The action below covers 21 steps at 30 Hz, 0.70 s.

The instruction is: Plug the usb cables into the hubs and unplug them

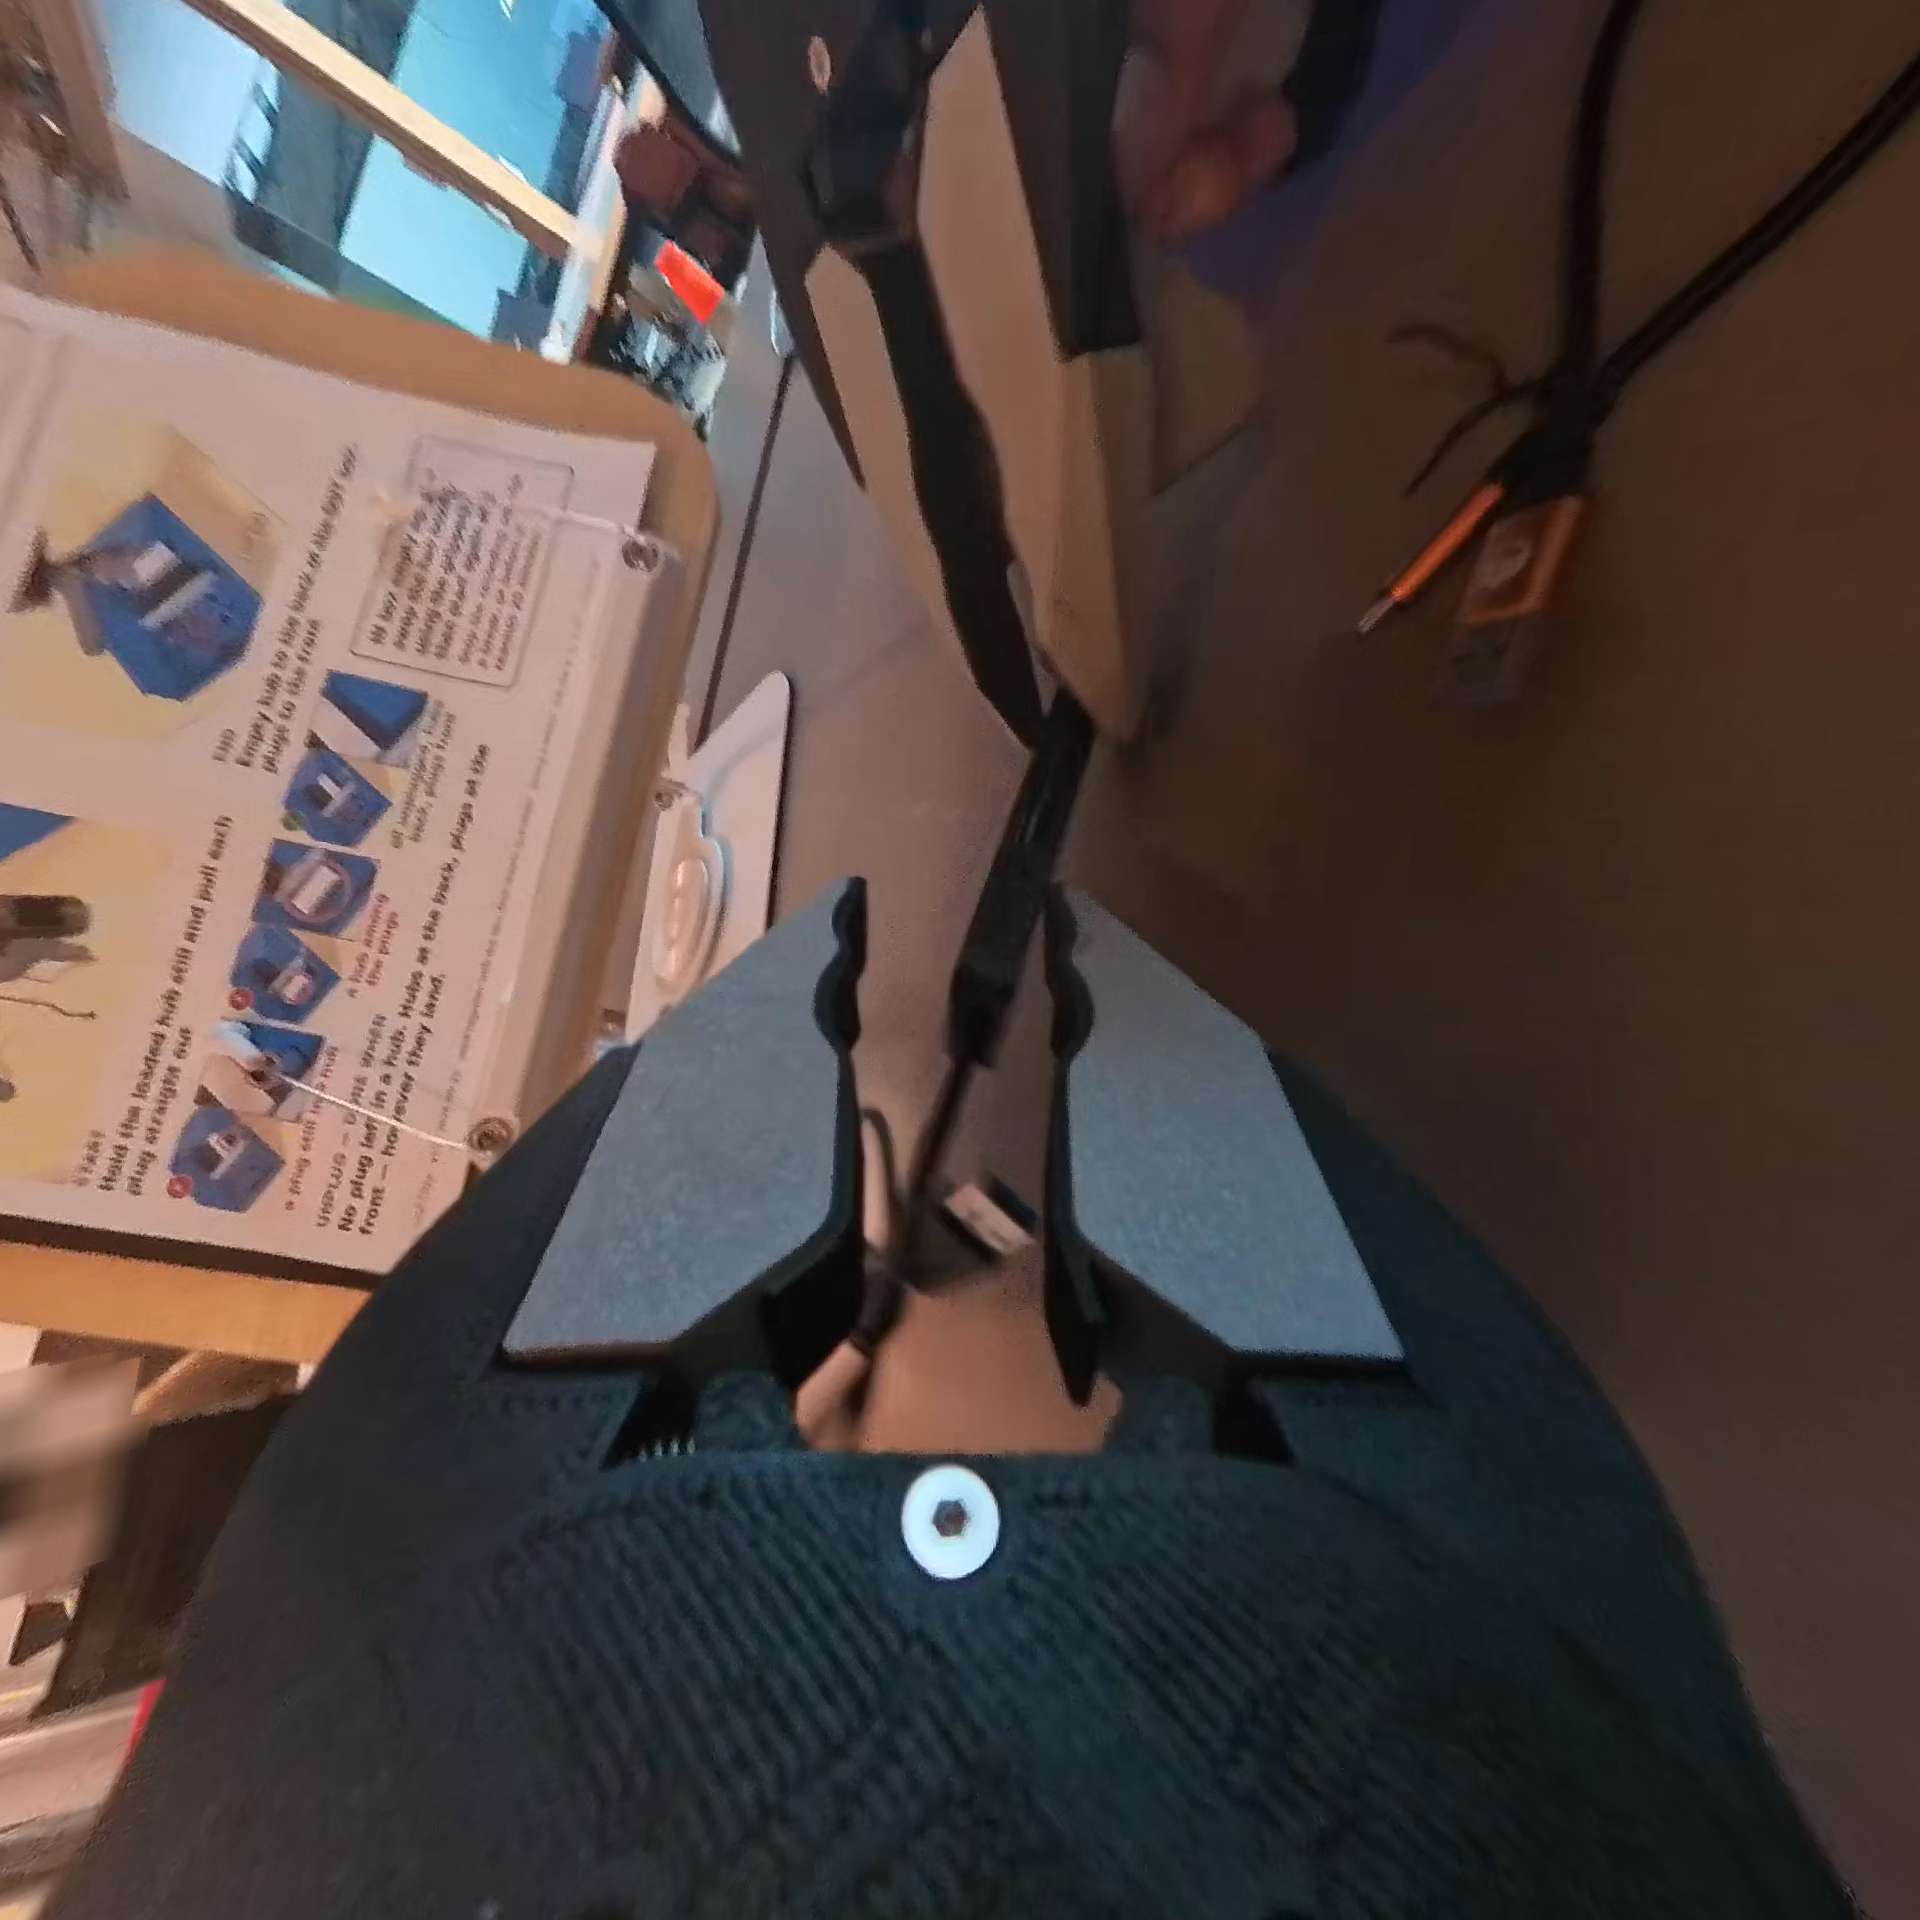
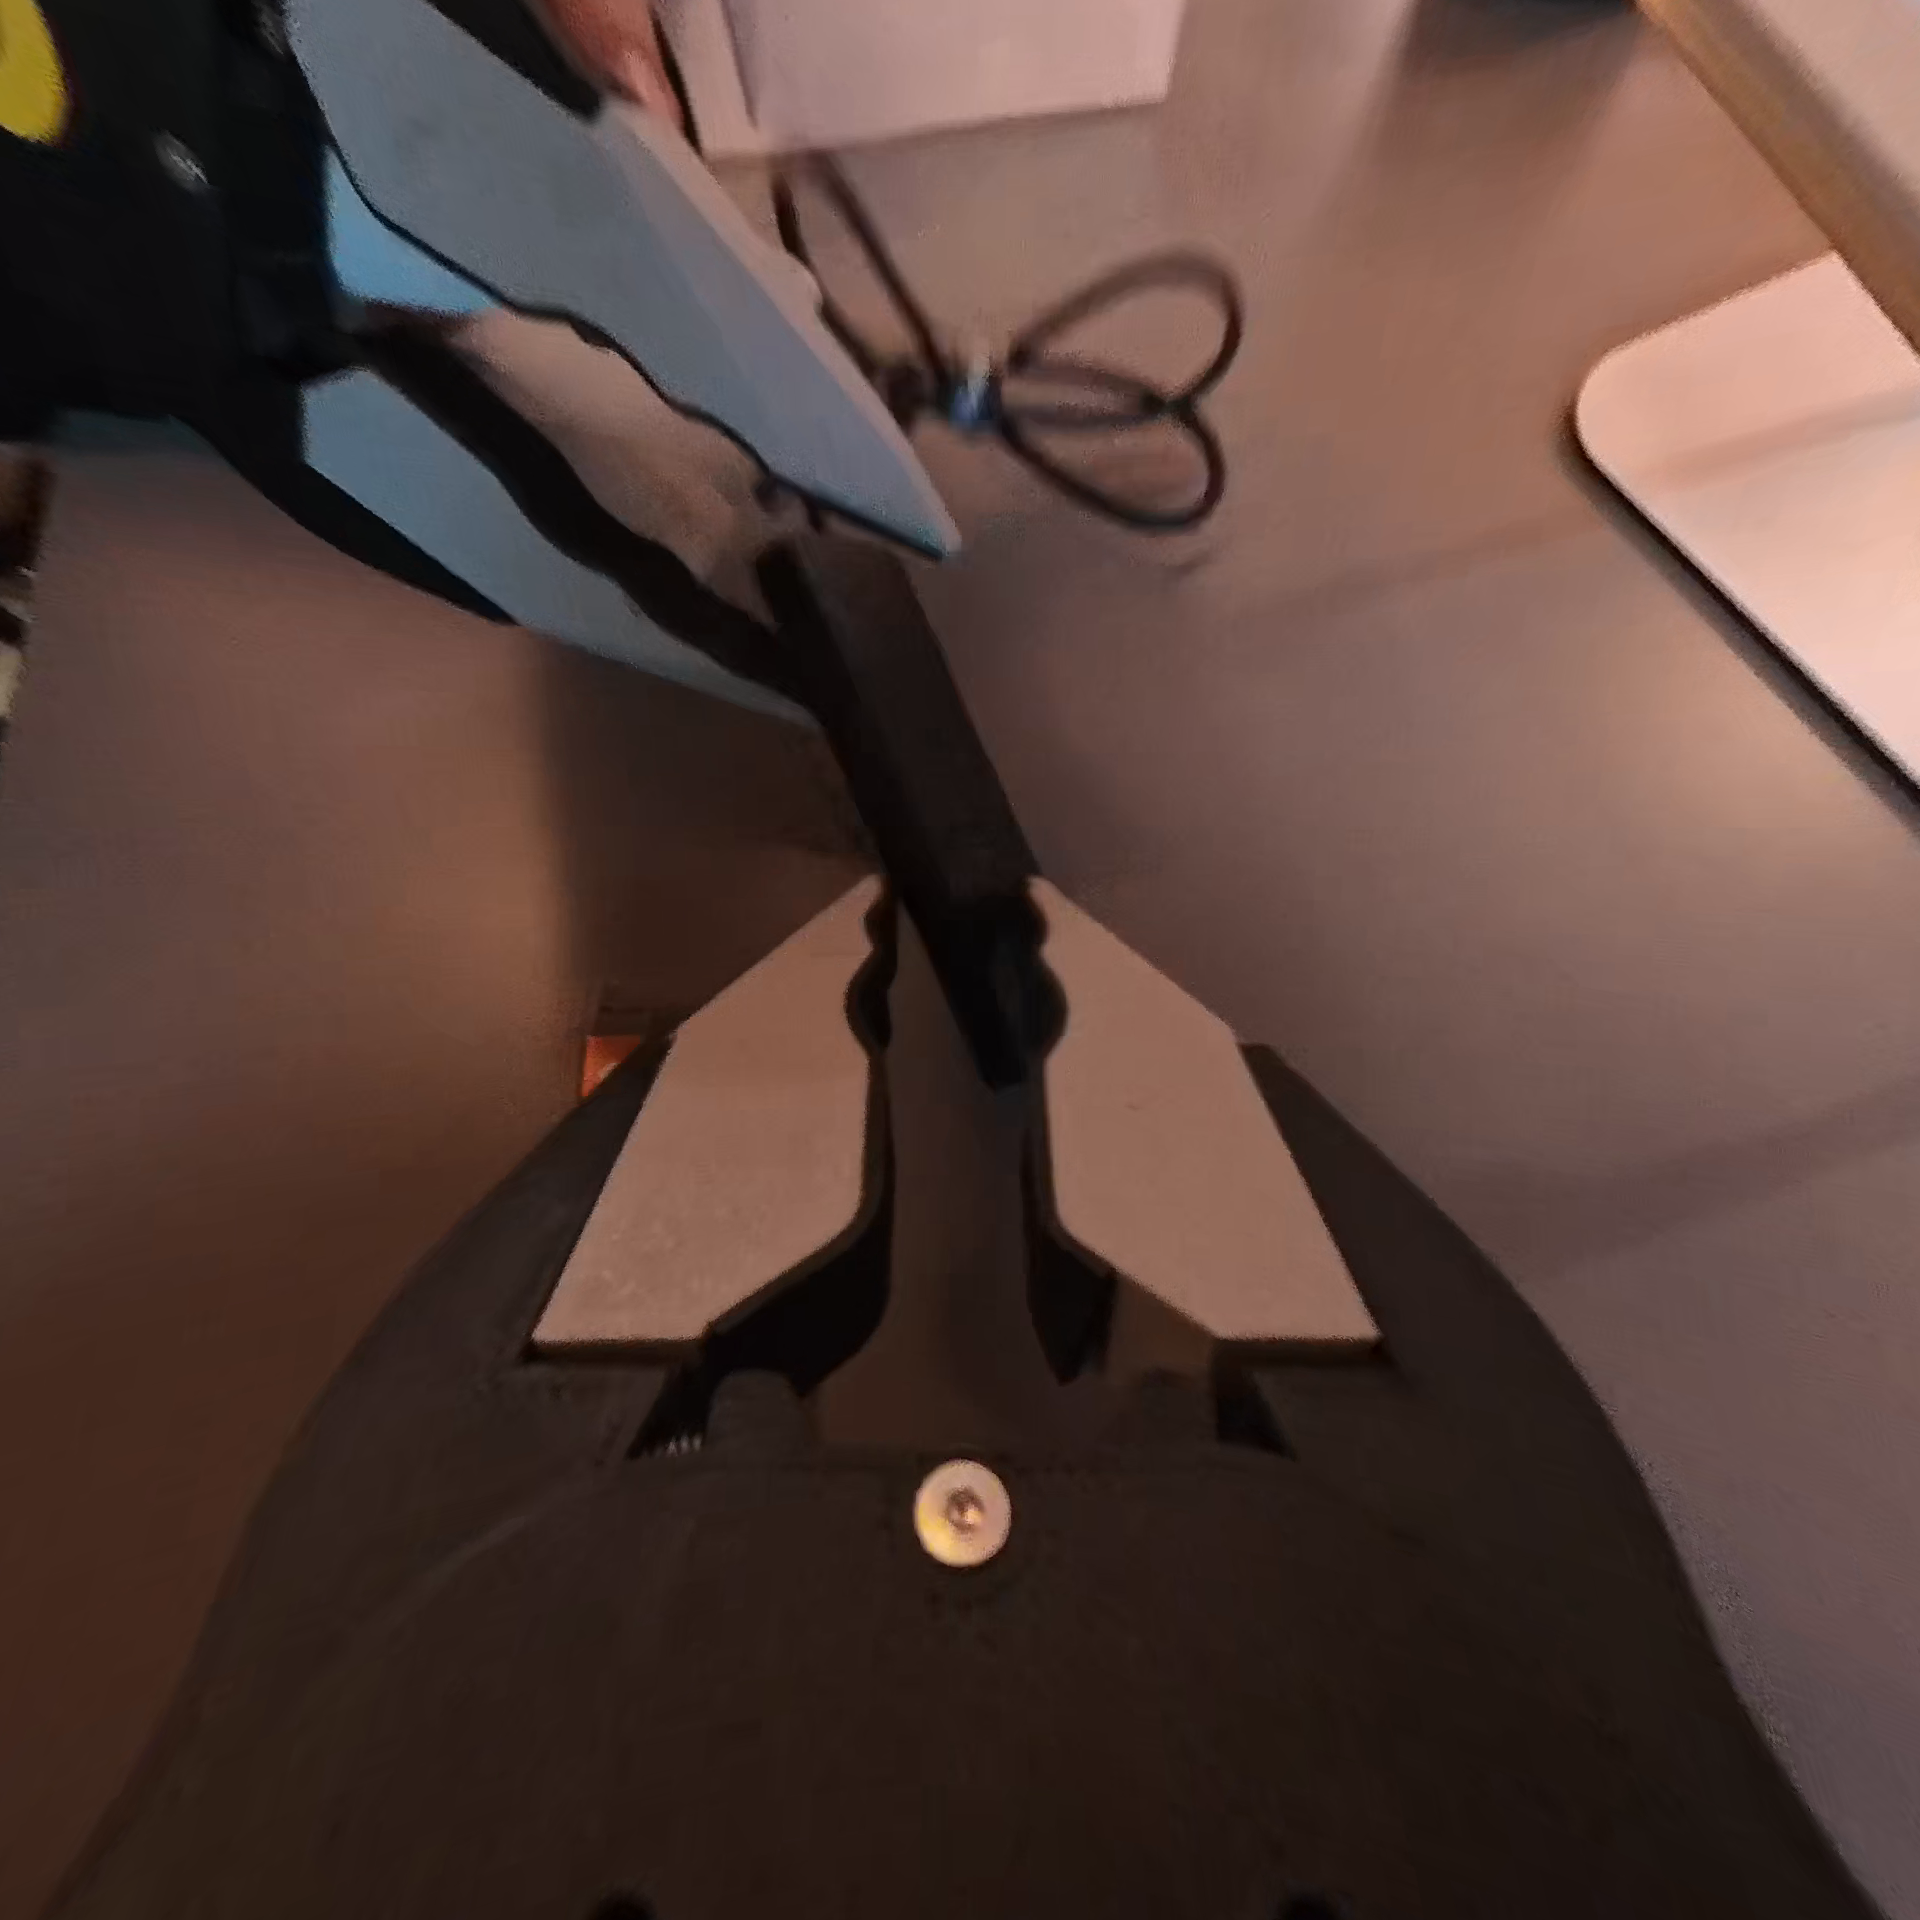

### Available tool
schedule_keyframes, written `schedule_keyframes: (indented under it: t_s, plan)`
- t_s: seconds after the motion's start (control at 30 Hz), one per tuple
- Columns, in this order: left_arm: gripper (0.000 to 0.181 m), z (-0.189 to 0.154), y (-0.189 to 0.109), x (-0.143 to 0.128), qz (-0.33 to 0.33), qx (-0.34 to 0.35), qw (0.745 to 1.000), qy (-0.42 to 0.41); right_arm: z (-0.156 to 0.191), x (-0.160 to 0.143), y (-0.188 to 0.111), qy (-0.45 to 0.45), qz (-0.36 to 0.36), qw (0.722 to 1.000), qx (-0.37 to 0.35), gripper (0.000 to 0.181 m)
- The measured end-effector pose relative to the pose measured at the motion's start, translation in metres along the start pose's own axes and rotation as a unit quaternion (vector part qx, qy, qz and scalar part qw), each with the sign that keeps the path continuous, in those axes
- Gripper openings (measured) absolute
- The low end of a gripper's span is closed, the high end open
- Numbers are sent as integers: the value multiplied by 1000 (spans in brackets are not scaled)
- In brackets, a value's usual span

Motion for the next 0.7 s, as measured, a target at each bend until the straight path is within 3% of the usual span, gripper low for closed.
schedule_keyframes:
  t_s: [0.07, 0.13, 0.23, 0.4, 0.43, 0.53, 0.6, 0.7]
  plan:
    - [25, -6, 1, 5, -7, -11, 1000, 16, 2, 3, -1, -2, -8, 1000, 5, 13]
    - [0, -16, 3, 4, 2, -29, 999, 42, -1, 1, -2, -3, -6, 1000, -6, 13]
    - [0, -20, 8, -4, 33, -29, 997, 65, -4, -3, -1, 7, 1, 1000, -10, 14]
    - [0, -17, 6, -5, 22, -40, 999, 8, -4, -4, 0, 2, 6, 1000, -14, 15]
    - [7, -16, 6, -7, 22, -42, 999, -10, -4, -4, 0, -6, 8, 1000, -18, 15]
    - [55, -12, 8, -20, 51, -49, 995, -69, -4, 0, -2, -48, 14, 998, -39, 11]
    - [56, -5, 9, -29, 69, -30, 993, -96, -2, 6, -4, -54, 0, 998, -38, 10]
    - [31, -5, 9, -34, 63, -29, 991, -116, 3, 14, -8, -29, -32, 999, -9, 9]
Point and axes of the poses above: each gripper's, where its closed fingertips meet, y out along the fingers, x out of its top, z = x × y across the jaws, the point moved 4 cm from there along -y, back along the fingers, and after that the axes turned 14 degrees about -z, right-handed, at the moved point
